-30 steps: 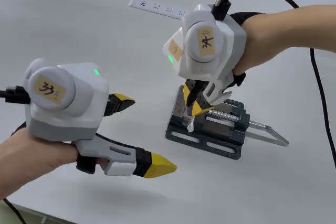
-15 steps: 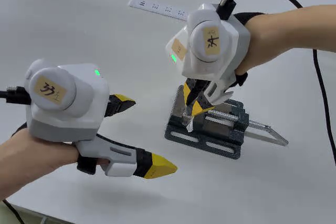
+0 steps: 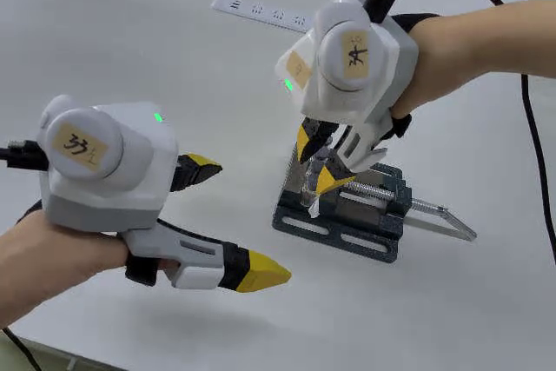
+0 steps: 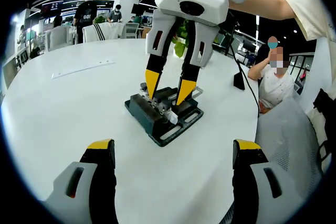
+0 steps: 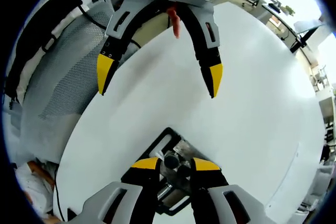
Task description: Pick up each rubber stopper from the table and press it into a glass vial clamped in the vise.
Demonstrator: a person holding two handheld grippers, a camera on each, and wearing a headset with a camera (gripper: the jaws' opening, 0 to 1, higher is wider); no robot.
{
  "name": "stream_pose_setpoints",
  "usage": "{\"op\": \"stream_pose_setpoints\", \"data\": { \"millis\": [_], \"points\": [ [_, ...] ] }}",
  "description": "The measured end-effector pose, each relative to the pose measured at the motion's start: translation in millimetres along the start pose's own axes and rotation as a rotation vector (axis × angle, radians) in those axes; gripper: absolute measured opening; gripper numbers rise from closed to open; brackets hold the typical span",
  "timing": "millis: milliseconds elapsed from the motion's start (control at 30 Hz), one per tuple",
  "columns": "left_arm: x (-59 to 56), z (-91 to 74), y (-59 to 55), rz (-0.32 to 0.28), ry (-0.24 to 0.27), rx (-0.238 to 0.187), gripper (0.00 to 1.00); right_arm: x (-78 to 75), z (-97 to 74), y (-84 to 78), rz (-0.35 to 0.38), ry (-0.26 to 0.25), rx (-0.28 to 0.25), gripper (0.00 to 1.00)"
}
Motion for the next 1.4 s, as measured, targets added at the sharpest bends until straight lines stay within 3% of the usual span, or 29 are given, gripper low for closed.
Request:
{"op": "stream_pose_setpoints", "data": {
  "millis": [467, 1400],
  "points": [
    [1.8, 0.1, 4.2, 0.007, 0.006, -0.008, 0.92, 7.7, -8.4, -1.8, 0.041, -0.020, -0.054, 0.08],
    [3.2, -0.6, -1.9, -0.008, 0.003, 0.004, 0.91, 6.8, 3.6, -6.7, 0.062, -0.010, -0.049, 0.00]
  ]
}}
Point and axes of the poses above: the centre of the closed fingertips' face, and the gripper's own axes: z roughly forward along the fingers, x roughly to its left, y roughly out of its top, the point moved 8 cm from there along -z, roughly backward along the fingers, and after that the axes turned 13 degrees about -z, right-handed, at the moved point
